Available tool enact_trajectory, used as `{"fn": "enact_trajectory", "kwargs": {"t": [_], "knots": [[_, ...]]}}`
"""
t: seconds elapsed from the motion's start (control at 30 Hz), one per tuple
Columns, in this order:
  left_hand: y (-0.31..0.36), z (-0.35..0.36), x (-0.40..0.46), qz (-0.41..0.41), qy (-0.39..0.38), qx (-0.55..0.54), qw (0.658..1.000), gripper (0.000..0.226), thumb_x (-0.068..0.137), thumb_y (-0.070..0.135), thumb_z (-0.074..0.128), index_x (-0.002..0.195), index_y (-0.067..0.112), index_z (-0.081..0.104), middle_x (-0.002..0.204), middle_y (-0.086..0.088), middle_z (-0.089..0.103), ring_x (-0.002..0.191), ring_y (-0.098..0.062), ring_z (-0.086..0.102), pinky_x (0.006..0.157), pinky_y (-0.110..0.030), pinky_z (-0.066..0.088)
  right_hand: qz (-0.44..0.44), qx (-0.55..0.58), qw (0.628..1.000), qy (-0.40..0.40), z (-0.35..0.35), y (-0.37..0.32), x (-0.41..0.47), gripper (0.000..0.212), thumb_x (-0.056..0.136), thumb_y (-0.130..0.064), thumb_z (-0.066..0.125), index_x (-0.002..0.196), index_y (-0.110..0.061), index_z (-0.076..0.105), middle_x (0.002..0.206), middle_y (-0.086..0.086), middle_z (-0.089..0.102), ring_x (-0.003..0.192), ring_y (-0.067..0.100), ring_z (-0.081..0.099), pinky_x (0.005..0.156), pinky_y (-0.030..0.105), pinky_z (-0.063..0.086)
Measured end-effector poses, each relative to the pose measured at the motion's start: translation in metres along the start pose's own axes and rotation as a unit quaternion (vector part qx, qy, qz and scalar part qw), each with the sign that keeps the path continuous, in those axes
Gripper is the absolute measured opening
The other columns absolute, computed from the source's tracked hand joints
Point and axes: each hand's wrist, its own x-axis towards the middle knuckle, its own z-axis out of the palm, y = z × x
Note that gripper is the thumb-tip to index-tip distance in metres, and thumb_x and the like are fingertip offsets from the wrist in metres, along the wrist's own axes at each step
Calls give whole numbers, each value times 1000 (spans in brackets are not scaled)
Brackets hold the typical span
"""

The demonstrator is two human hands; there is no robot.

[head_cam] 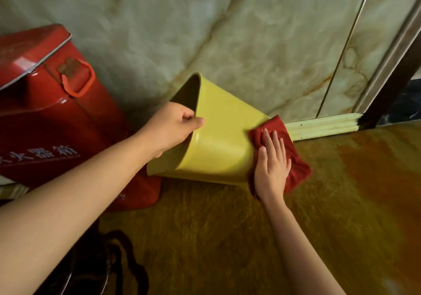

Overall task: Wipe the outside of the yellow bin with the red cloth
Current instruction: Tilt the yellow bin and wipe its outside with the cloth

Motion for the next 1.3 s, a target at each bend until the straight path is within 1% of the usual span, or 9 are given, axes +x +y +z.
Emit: {"fn": "enact_trajectory", "kwargs": {"t": [0.17,0.37,0.5,0.67,0.8,0.9,1.07,1.2,1.3], "knots": [[-6,-2,-8,7,-15,5,1000,41,81,24,58,48,14,36,40,9,25,38,-5,18,39,-25,13,-232,-41,967,-101,11,-53,24,48,92,-50,24,140,-48,22,152,-21,13,144,6,7,113,44,6],[0,2,-17,-11,-16,0,1000,41,82,26,57,62,-9,49,50,-8,35,43,-10,25,49,-30,20,21,-35,996,-77,-13,-8,46,44,97,-41,28,141,-44,24,158,-12,12,145,9,4,115,58,6],[21,3,-15,10,-14,-7,1000,38,81,21,59,51,3,43,46,-1,25,41,-7,19,48,-31,16,-77,1,995,-68,-12,-21,1,44,94,-41,24,137,-49,15,154,-18,7,145,8,2,117,53,4],[54,-7,2,-11,4,-49,999,26,77,29,62,68,5,61,62,-3,42,61,-13,37,58,-26,27,-111,69,991,-11,-25,-54,-7,45,92,-45,26,137,-47,31,150,-15,34,133,-8,24,111,32,23],[53,-6,-17,-109,-221,-211,946,8,83,19,57,82,13,63,81,-3,64,67,-6,59,57,-12,48,-37,28,999,-2,-27,-52,-11,50,89,-45,25,133,-32,47,138,-3,54,126,13,47,99,30,36],[26,-24,-43,-49,-319,-183,929,26,75,8,66,93,25,66,92,13,73,86,-2,66,70,-14,52,-15,21,1000,-3,-24,-47,-1,53,88,-47,23,129,-30,50,132,3,59,122,23,52,96,39,42],[-1,-38,-72,20,-174,-54,983,35,73,4,67,67,39,70,65,31,67,71,10,62,60,-5,44,3,-15,1000,-11,-12,-39,2,51,87,-47,24,127,-33,52,131,3,60,120,26,53,90,37,41],[16,-21,-51,47,-129,-83,987,26,75,8,66,71,33,68,60,31,66,66,11,62,58,-5,44,50,57,997,20,-24,-34,10,52,86,-46,23,127,-32,52,131,5,60,120,27,52,95,41,39],[33,0,-28,51,-108,-87,989,15,75,14,67,73,27,72,61,22,69,64,7,62,61,-12,47,-26,105,992,63,-24,-45,0,50,88,-40,26,134,-28,45,139,1,52,126,11,45,99,30,34]]}}
